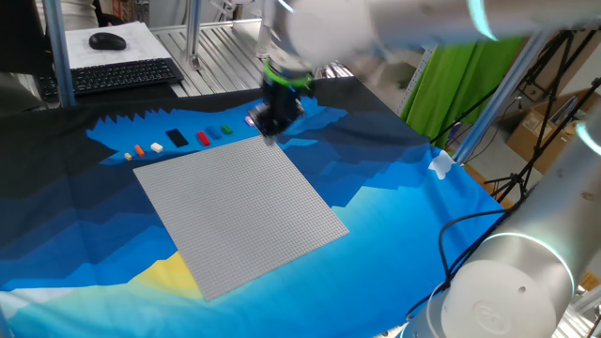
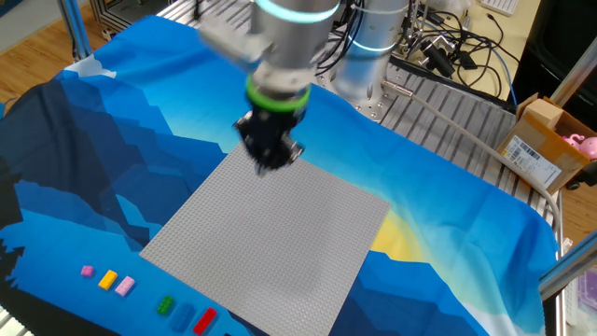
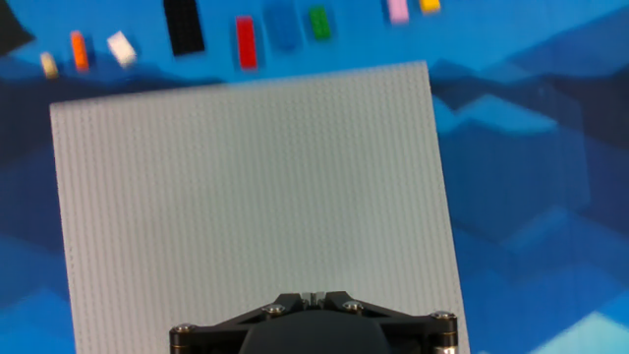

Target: Stack small Lego blocks randomly, one at a time

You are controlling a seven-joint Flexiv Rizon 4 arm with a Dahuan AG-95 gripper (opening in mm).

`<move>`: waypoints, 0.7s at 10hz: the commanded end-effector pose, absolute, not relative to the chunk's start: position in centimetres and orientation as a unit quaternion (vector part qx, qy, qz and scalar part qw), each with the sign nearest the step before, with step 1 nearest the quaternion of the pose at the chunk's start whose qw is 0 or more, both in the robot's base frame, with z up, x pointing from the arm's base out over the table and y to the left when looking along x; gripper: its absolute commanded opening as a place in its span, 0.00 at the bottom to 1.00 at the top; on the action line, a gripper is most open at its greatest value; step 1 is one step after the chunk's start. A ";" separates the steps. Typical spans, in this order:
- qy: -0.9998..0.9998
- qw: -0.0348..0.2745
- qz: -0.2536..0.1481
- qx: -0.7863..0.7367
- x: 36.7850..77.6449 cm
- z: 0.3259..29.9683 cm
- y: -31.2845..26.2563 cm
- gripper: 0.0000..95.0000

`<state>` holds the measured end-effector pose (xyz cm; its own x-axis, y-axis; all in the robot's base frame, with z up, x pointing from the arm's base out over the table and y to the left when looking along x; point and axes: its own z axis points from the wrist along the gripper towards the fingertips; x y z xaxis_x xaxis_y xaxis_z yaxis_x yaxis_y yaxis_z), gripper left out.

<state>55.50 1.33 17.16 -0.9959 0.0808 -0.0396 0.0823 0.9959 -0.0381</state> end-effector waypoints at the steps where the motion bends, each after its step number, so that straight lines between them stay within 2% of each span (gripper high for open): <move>1: 0.999 0.017 -0.020 0.040 57.8 17.2 0.7 0.00; 4: 0.999 0.024 -0.019 0.035 59.8 14.8 -0.6 0.00; 7: 0.999 0.025 -0.018 0.039 63.7 13.6 -0.7 0.00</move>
<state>63.99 -0.74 13.50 -0.9960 0.0765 -0.0462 0.0781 0.9963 -0.0350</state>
